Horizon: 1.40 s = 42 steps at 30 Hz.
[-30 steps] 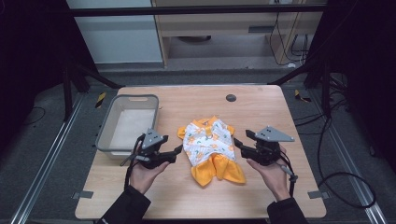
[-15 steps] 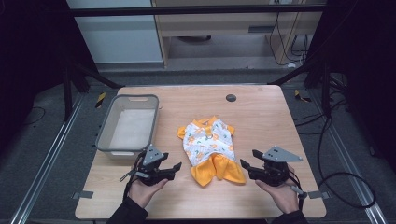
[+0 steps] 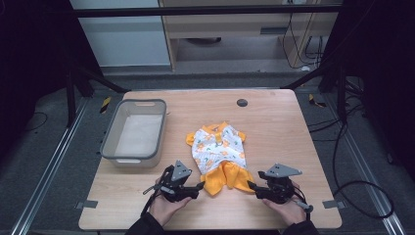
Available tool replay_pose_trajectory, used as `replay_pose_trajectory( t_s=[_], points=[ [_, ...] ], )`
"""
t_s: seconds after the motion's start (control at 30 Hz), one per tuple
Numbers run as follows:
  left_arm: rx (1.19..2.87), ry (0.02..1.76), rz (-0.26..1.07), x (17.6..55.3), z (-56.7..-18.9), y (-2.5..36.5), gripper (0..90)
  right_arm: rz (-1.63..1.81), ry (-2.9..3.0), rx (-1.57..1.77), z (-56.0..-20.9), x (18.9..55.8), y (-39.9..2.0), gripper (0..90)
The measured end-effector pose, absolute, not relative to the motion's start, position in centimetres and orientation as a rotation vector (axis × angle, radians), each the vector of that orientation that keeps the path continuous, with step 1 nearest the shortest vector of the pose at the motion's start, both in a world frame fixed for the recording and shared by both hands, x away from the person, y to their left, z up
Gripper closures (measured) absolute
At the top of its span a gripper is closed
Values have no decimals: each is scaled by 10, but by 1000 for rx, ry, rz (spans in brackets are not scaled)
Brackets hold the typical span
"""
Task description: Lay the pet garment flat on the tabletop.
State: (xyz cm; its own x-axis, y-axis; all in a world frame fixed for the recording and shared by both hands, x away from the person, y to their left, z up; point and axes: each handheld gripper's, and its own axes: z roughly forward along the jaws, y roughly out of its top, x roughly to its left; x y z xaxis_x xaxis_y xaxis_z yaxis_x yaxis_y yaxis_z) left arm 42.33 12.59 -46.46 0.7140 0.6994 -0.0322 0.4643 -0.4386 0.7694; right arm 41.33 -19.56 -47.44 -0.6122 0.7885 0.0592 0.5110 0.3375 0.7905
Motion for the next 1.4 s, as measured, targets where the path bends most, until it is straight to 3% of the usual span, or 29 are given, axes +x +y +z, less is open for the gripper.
replay_pose_trajectory(
  t_s=[0.23, 0.37, 0.53, 0.63, 1.07, 1.4],
  points=[
    [2159, 894, 334, 425, -473, 110, 425, 1113, 2317, 1176, -485, 417, -192, 525],
    [2196, 905, 313, 427, -478, 104, 548, 1094, 2345, 1177, -489, 418, -191, 597],
    [2214, 920, 280, 430, -482, 101, 774, 1075, 2389, 1165, -491, 419, -186, 750],
    [2201, 930, 259, 433, -483, 103, 856, 1071, 2414, 1154, -490, 419, -184, 831],
    [2112, 894, 234, 430, -448, 141, 878, 1177, 2345, 1134, -461, 412, -209, 861],
    [2159, 921, 250, 436, -446, 160, 872, 1204, 2300, 1142, -455, 420, -211, 814]
  ],
)
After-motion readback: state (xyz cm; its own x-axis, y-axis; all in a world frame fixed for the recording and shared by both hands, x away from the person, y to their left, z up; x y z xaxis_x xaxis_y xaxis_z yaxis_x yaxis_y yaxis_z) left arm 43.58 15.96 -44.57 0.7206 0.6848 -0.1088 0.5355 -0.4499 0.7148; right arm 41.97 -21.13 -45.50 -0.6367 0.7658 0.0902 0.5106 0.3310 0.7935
